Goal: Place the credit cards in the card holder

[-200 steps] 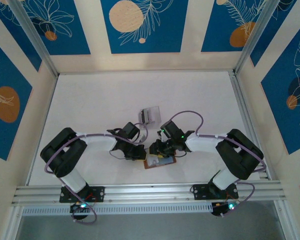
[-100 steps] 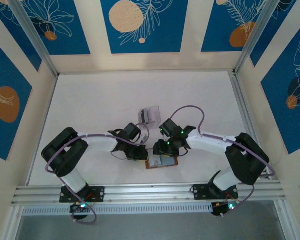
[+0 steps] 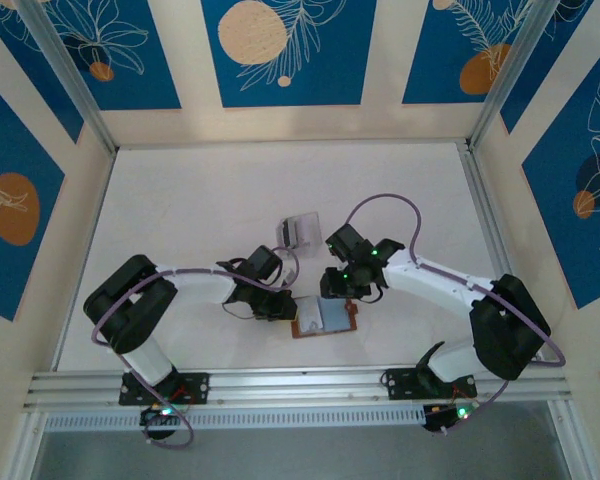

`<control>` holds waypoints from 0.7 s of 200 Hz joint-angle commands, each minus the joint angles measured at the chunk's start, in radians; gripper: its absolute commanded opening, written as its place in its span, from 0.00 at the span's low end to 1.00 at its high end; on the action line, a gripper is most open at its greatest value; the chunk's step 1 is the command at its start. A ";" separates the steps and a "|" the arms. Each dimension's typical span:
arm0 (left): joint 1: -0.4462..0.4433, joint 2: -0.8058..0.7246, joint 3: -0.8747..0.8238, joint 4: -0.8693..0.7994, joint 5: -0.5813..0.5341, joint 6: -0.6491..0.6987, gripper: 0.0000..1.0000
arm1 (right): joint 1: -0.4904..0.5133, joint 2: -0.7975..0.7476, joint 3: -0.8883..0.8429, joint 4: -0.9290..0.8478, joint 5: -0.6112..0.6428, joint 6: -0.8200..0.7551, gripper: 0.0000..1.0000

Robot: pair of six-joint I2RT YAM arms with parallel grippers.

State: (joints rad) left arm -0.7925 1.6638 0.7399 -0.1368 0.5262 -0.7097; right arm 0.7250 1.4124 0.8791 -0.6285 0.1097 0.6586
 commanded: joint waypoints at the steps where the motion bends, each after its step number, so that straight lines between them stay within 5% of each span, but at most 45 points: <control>1: -0.016 0.023 -0.033 0.008 -0.083 -0.031 0.12 | -0.011 0.045 0.013 -0.019 0.023 -0.057 0.43; 140: -0.016 -0.004 -0.043 -0.071 -0.150 0.013 0.12 | -0.021 0.153 0.067 -0.051 0.056 -0.151 0.36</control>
State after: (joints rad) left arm -0.8036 1.6367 0.7208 -0.1238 0.4706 -0.7235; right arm 0.7025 1.5436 0.9096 -0.6369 0.1417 0.5377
